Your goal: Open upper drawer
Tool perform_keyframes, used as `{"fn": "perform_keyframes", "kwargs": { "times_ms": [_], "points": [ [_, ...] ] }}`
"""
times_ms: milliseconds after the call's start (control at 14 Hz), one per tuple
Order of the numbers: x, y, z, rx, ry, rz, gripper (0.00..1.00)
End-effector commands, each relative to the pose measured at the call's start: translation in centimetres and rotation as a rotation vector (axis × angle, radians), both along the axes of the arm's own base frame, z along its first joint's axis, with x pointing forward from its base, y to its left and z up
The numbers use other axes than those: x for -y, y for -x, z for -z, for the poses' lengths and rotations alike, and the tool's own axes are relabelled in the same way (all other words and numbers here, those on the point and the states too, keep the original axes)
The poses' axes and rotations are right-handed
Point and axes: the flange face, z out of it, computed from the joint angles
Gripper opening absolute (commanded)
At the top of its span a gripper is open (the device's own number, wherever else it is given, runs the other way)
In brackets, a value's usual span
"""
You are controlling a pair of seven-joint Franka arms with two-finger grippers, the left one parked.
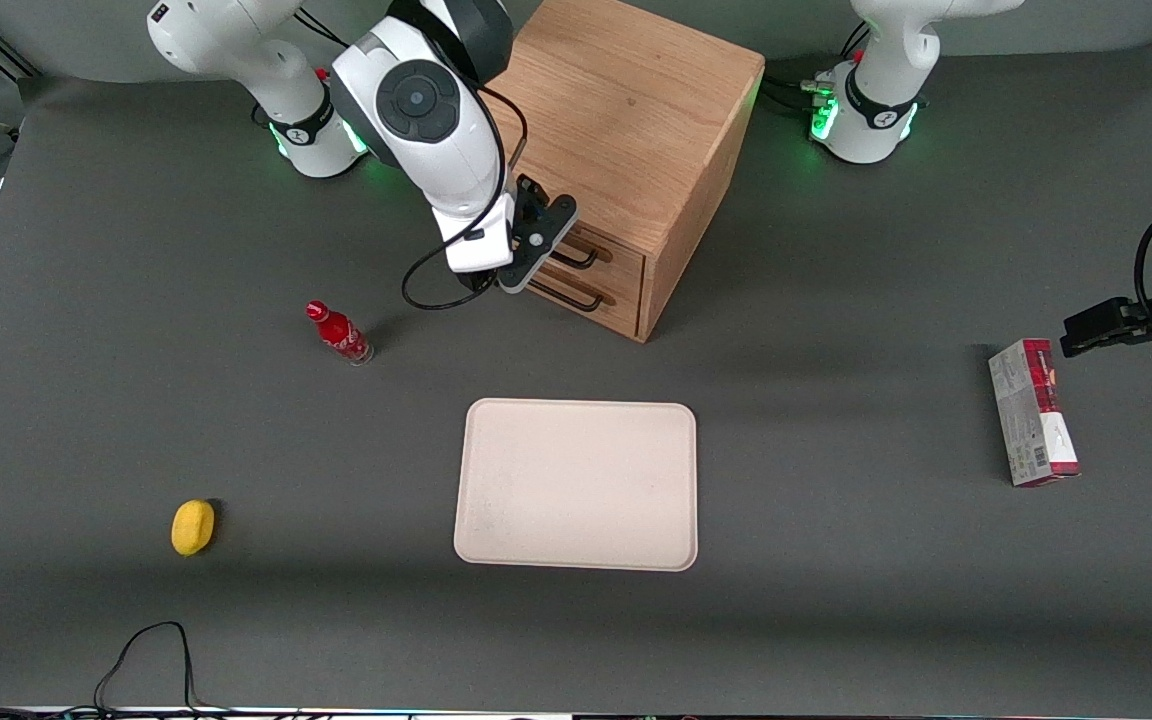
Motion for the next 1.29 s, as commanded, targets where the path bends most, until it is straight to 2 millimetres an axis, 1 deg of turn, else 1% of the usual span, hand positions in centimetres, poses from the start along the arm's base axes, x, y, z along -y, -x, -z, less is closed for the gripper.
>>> {"fn": "perform_keyframes", "kwargs": {
  "times_ms": [0,143,500,857,1000,1214],
  "points": [
    [-0.2,0.6,1.0,0.017,-0.009,-0.024,1.00],
    [0.1,0.7,2.1,0.024,-0.006,-0.022,1.00],
    [0.1,0.2,3.7,0.030,0.017,-0.027,1.00],
    [0.1,-0.1,4.6,0.031,0.020,-0.022,1.00],
    [0.7,-0.7,4.7,0.030,0.022,-0.008,1.00],
    [0.6,-1.0,5.7,0.028,0.027,-0.007,1.00]
  ]
}}
